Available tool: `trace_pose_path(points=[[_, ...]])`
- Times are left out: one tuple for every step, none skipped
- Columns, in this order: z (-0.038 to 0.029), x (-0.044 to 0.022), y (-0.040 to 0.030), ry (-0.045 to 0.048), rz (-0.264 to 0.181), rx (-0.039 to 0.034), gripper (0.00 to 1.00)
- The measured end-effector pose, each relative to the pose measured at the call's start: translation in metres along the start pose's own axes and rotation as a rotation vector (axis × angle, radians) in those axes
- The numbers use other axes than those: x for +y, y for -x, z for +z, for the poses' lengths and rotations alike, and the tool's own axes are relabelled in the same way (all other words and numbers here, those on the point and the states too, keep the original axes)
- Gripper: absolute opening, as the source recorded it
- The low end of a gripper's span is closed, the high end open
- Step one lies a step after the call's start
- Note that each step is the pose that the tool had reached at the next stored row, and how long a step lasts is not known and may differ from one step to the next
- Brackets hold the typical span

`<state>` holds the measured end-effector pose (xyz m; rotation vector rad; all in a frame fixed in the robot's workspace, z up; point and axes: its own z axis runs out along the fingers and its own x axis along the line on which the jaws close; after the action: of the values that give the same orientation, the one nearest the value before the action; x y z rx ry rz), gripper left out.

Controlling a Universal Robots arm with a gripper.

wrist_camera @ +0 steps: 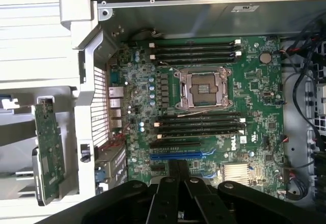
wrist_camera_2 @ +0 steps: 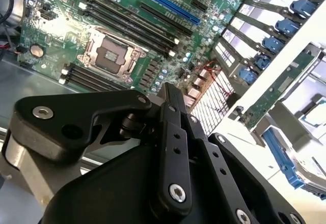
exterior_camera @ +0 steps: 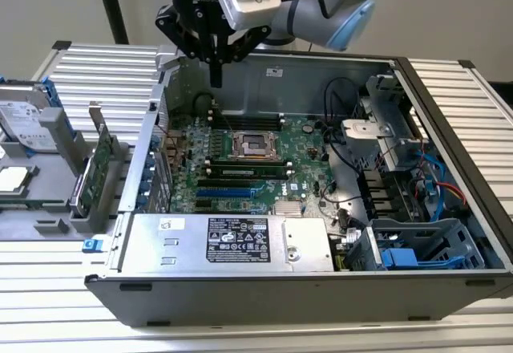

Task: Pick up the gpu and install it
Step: 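Reach for the gpu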

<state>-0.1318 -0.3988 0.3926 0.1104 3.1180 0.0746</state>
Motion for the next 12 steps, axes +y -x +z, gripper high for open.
trace_pose_path(points=[[0.0000, -0.0001, -0.0009, 0.0000, 0.000, 0.0000, 0.00], [0.0000, -0.0001, -0.0016, 0.0000, 0.000, 0.0000, 0.00], [-0.0001, -0.0002, -0.0024, 0.0000, 0.000, 0.0000, 0.00], [-0.0001, -0.0002, -0.0033, 0.0000, 0.000, 0.0000, 0.00], [-0.0001, -0.0003, -0.0041, 0.0000, 0.000, 0.0000, 0.00], [-0.0001, -0.0003, -0.0049, 0.0000, 0.000, 0.0000, 0.00], [-0.0001, -0.0004, -0.0057, 0.0001, 0.000, 0.0000, 0.00], [-0.0001, -0.0005, -0.0065, 0.0001, 0.000, 0.0000, 0.00], [-0.0001, -0.0005, -0.0073, 0.0001, 0.000, 0.0000, 0.00], [-0.0002, -0.0006, -0.0082, 0.0000, 0.000, 0.0000, 0.00], [-0.0002, -0.0007, -0.0093, 0.0000, 0.000, 0.0000, 0.00], [-0.0003, -0.0007, -0.0103, 0.0000, 0.000, 0.0000, 0.00]])
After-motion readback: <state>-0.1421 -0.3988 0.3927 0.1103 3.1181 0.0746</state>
